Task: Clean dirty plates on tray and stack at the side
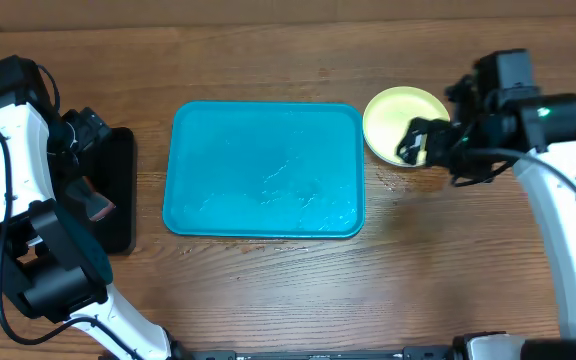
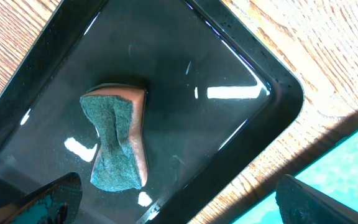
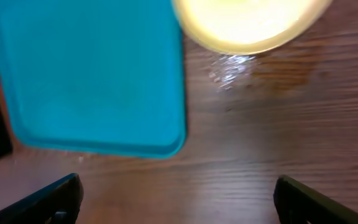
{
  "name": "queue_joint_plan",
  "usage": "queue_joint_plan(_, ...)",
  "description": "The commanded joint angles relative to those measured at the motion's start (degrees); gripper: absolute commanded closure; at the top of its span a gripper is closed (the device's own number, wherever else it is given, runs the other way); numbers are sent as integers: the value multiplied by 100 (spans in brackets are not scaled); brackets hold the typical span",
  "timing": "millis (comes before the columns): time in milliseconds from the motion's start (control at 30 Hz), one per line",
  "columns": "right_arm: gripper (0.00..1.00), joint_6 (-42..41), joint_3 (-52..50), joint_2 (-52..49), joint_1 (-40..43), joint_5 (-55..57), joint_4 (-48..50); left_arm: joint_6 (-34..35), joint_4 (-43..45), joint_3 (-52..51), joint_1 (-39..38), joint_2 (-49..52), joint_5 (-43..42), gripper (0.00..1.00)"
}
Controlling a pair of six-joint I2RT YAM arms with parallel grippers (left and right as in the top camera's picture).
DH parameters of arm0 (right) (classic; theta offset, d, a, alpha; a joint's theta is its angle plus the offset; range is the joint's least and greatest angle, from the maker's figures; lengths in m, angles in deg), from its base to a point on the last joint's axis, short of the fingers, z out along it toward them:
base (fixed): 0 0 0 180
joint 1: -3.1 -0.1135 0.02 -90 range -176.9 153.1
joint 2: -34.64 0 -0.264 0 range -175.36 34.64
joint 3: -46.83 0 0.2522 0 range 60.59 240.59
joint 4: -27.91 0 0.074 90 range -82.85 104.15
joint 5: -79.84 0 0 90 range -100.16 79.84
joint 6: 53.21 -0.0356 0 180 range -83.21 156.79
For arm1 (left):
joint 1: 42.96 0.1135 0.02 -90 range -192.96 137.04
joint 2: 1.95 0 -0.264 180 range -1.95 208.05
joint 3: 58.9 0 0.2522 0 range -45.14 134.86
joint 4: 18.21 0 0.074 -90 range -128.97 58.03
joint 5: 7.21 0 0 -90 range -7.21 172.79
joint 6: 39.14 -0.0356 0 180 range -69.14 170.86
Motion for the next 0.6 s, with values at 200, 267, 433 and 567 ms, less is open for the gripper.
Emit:
queue_joint_plan(200, 0, 11, 37, 232, -1014, -109, -555, -31, 4, 103, -26, -15, -59, 0)
queue_joint_plan(267, 0, -9, 37, 232, -1029, -308, -782, -31, 4, 103, -26, -15, -59, 0)
queue_joint_plan(433, 0, -22, 37, 232, -984, -367, -1141, -31, 7, 103, -26, -15, -59, 0)
queue_joint_plan(567, 0, 42, 37, 243, -601, -330, -999, -31, 7, 103, -26, -15, -59, 0)
